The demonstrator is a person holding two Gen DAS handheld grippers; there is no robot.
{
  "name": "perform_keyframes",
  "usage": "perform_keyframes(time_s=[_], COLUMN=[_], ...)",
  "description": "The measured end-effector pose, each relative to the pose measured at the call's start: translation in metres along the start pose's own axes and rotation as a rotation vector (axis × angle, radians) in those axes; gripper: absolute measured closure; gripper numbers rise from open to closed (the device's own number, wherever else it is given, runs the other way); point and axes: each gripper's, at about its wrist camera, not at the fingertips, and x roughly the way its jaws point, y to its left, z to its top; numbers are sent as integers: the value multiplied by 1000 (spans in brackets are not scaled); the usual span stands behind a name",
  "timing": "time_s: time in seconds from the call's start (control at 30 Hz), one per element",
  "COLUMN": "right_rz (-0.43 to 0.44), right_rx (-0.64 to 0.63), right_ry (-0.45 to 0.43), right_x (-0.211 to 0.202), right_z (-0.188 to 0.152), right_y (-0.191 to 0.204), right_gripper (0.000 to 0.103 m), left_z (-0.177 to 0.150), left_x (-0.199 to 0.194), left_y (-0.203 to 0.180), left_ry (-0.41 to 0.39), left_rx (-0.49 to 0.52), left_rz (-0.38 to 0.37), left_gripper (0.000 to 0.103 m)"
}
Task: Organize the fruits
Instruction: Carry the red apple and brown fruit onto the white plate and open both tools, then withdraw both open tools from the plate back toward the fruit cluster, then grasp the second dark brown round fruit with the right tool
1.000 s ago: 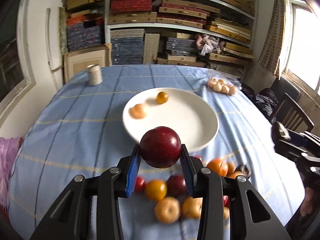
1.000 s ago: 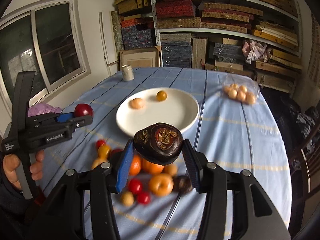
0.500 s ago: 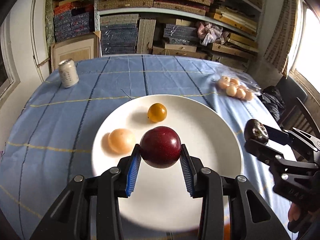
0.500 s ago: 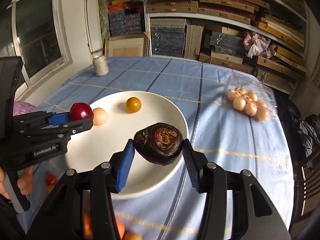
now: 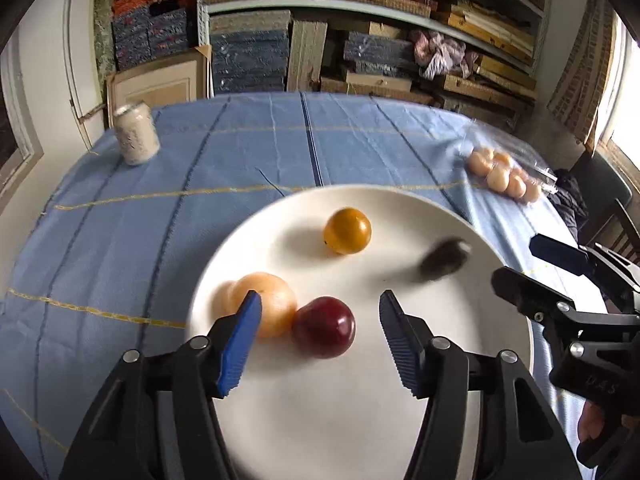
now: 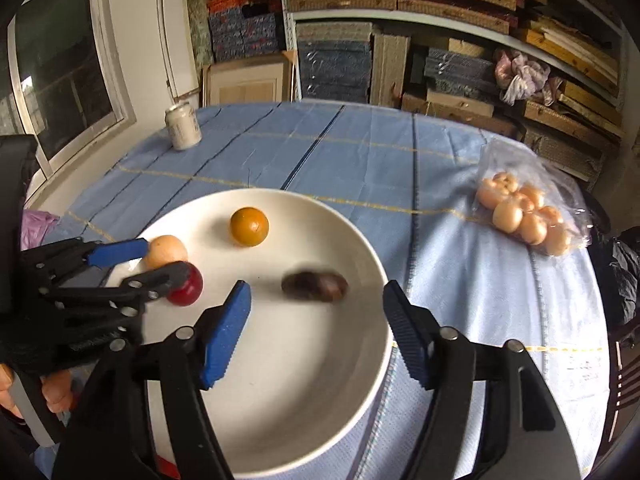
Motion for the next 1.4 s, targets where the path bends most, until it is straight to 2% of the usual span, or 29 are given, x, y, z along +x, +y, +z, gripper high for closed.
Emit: perform_keyframes(time_s=[0.03,0.13,0.23,0.37,0.5,0.7,0.93,1.17,1.4], right_rz=[2,-6,-5,3,-14,-45,-121,-169,-170], right_rx=[11,13,-4,-25,-59,-83,18,-12,-19], right_ry=[-4,-16,-9,14,37,24,52,102,116], right_x=[-8,-44,-78,-114,-138,-146,-139,-116,-97], right_z=[-3,-24,-55,-101,-154,-203,-218,-211,-195], right_y=[-2,-3,3,14,34,58,29,27,28], right_gripper=[36,36,36,36,36,36,37,46,47], left_z=[-1,-13,-35,-81,-123,-178,-215,-227,-226], left_x=[-10,-41,-70,-102,-121,-138,-146,-149,-150], left_y=[2,6,6,2,-1,-2,-6,-2,-11], left_ry=[-9,-38,-48,-34,-14,8,30,41,41], left_rx=[-8,-14,15,60,86,77,89,27,39], left_rz=[-2,4,17,-6,-21,-34,-9,-46,-53], left_gripper=[35,30,30,29,29,28,28,28,28])
